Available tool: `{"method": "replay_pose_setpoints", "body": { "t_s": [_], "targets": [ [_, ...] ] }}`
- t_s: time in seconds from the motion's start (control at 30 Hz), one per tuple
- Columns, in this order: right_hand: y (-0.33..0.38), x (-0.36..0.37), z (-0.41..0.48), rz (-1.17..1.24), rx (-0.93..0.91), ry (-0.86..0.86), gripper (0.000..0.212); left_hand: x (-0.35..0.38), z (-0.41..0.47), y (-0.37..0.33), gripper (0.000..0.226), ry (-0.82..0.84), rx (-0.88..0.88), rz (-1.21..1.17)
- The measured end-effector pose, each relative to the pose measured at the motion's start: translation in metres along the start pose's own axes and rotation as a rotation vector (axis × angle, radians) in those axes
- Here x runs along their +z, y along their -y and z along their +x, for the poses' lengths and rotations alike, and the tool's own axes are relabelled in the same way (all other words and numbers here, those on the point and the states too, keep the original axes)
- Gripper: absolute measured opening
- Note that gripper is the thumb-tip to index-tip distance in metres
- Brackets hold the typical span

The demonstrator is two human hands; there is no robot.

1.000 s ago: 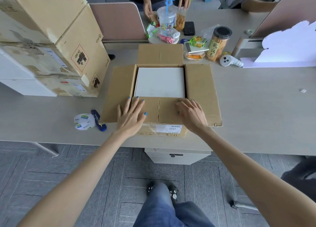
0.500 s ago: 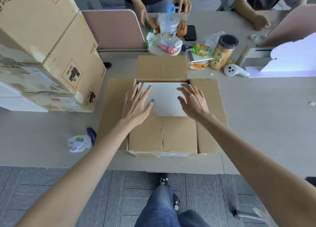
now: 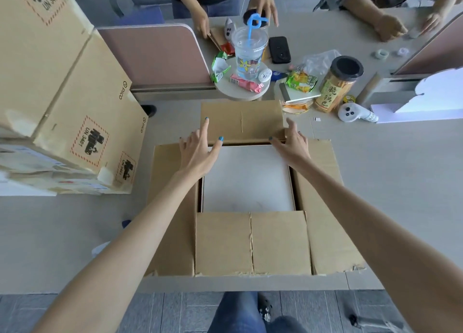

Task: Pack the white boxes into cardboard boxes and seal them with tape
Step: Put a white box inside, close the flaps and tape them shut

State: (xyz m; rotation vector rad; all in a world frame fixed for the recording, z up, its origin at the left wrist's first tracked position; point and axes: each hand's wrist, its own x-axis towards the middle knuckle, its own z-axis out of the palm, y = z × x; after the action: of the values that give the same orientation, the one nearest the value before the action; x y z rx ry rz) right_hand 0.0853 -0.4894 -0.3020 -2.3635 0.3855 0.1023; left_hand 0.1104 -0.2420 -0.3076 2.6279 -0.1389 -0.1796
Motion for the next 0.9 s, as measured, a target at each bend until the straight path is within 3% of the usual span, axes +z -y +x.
{"method": "replay_pose_setpoints", "body": {
  "t_s": [0.17,0.3,0.37,0.5,0.73,0.9],
  "targets": [
    [-0.006,-0.019,0.005,0.518,0.100,0.001,0.020,-0.016,-0.002,-0.003,0.074,-0.088,-0.090,-0.555],
    [-0.008,-0.032,0.006,0.724,0.105,0.021,0.029,-0.036,-0.006,0.011,0.085,-0.056,-0.205,-0.800],
    [-0.006,-0.038,0.004,0.705,0.114,0.084,0.027,-0.043,-0.008,0.020,0.089,0.044,-0.187,-0.748],
    [-0.008,-0.047,0.004,0.586,0.036,0.222,0.020,-0.054,-0.008,0.032,0.028,0.174,-0.047,-0.719],
    [-0.025,-0.033,0.014,0.166,-0.088,0.302,0.044,-0.037,-0.001,0.052,0.062,0.220,0.116,-0.469],
    [-0.028,-0.026,0.014,0.024,-0.105,0.258,0.042,-0.028,0.003,0.059,0.057,0.167,0.120,-0.291]
  ]
}}
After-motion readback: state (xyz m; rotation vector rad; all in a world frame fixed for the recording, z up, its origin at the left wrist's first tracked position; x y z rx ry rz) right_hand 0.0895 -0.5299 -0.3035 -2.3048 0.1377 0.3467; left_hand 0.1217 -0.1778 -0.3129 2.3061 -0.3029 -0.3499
